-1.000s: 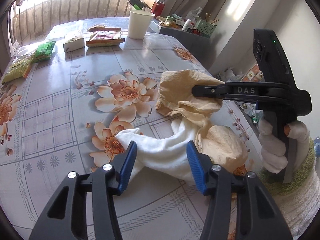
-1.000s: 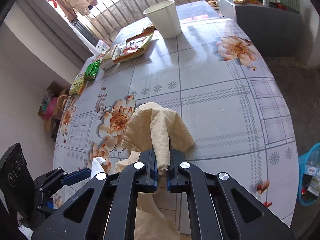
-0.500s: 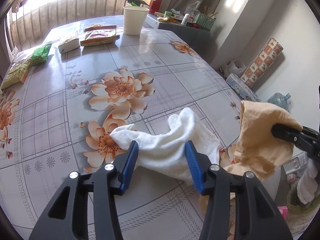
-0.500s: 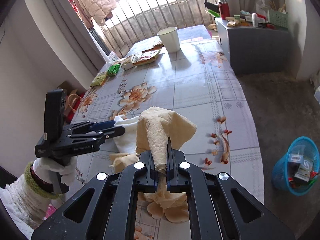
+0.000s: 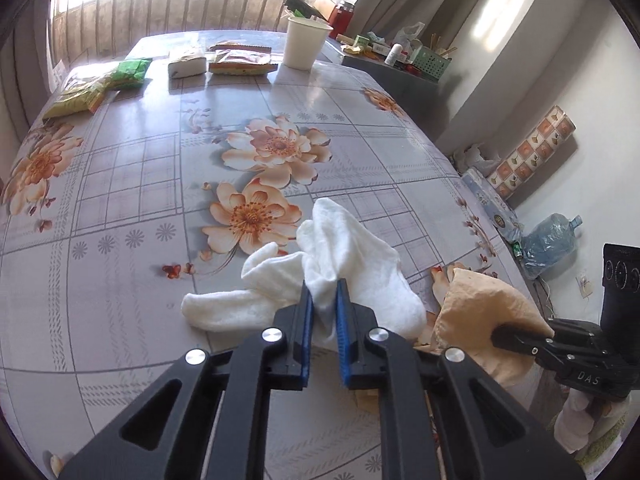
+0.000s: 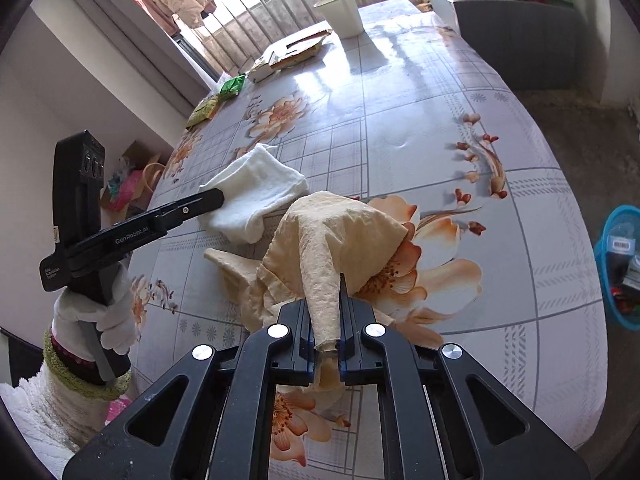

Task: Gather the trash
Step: 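Grasp the beige cloth with the right gripper while the left gripper grasps the white cloth, then carry the beige cloth and white cloth over the blue wastebasket with both grippers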

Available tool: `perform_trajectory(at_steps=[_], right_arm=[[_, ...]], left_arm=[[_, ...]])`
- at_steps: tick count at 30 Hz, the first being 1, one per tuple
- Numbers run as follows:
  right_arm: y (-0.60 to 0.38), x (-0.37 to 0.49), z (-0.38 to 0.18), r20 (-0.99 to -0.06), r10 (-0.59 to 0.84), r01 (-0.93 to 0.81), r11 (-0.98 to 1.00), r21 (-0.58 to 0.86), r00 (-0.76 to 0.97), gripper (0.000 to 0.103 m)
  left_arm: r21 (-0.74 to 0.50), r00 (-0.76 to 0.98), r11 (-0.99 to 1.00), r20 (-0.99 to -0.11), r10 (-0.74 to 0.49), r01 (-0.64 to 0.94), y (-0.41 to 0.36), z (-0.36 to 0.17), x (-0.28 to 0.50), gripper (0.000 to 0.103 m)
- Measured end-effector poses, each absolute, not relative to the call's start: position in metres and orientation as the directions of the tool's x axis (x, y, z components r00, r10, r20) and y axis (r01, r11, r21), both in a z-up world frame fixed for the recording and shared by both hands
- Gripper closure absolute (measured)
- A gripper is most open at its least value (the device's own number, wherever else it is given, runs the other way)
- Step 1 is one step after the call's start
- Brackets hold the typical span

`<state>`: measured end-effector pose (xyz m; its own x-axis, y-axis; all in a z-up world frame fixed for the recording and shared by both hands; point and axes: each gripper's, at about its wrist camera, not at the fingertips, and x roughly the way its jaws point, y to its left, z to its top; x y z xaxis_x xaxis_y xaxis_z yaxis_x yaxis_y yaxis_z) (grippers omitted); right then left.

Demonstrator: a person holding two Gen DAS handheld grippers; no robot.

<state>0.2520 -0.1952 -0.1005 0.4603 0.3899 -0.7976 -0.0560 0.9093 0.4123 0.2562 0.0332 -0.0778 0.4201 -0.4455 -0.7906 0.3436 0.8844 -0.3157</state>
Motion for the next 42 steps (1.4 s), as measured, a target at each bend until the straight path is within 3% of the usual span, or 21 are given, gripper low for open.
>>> perform_trajectory(at_steps=[1,9,15,20,22,25,31,33,34,42], right_arm=[[-0.189,0.254,-0.102,-0.804,0.378,-0.060,0.916,0.396,0.458,0.091],[-0.149,0.260,-0.109,-0.830,0.357,-0.134,0.934,0.332,0.430,0.048],[-0.135,0.257,-0.112,-0.839,0.316,-0.154,0.949,0.276,0.442,0.032],[-0.118,0.255,-0.117,-0.854,0.198,-0.178,0.976,0.126,0.481,0.030],[-0.115,0.254,-0.119,-0.855,0.150,-0.177,0.982,0.069,0.496,0.030],[-0.117,0.254,-0.121,-0.853,0.086,-0.161,0.987,0.003,0.515,0.040],[-0.138,0.250,-0.118,-0.853,0.064,-0.103,0.995,0.012,0.519,0.069],[-0.144,0.252,-0.117,-0.855,0.062,-0.080,0.996,0.024,0.516,0.086],[-0.147,0.252,-0.116,-0.856,0.071,-0.070,0.997,0.041,0.512,0.089],[-0.198,0.230,-0.094,-0.815,0.163,0.013,0.979,0.205,0.556,0.095]], left_arm=[[-0.332,0.426,0.890,-0.788,-0.444,0.314,0.042,-0.079,0.252,0.093],[-0.356,0.458,0.907,-0.783,-0.422,0.226,0.075,-0.082,0.230,0.093],[-0.357,0.457,0.905,-0.782,-0.424,0.231,0.075,-0.084,0.228,0.093],[-0.352,0.461,0.906,-0.780,-0.423,0.237,0.073,-0.085,0.228,0.093],[-0.357,0.462,0.904,-0.777,-0.427,0.235,0.074,-0.086,0.229,0.093],[-0.362,0.463,0.903,-0.775,-0.429,0.230,0.075,-0.087,0.228,0.093],[-0.341,0.474,0.909,-0.777,-0.415,0.238,0.073,-0.087,0.227,0.093],[-0.339,0.476,0.910,-0.775,-0.415,0.240,0.072,-0.085,0.226,0.093],[-0.340,0.478,0.909,-0.774,-0.416,0.241,0.072,-0.084,0.226,0.093],[-0.329,0.506,0.903,-0.749,-0.428,0.276,0.056,-0.059,0.214,0.093]])
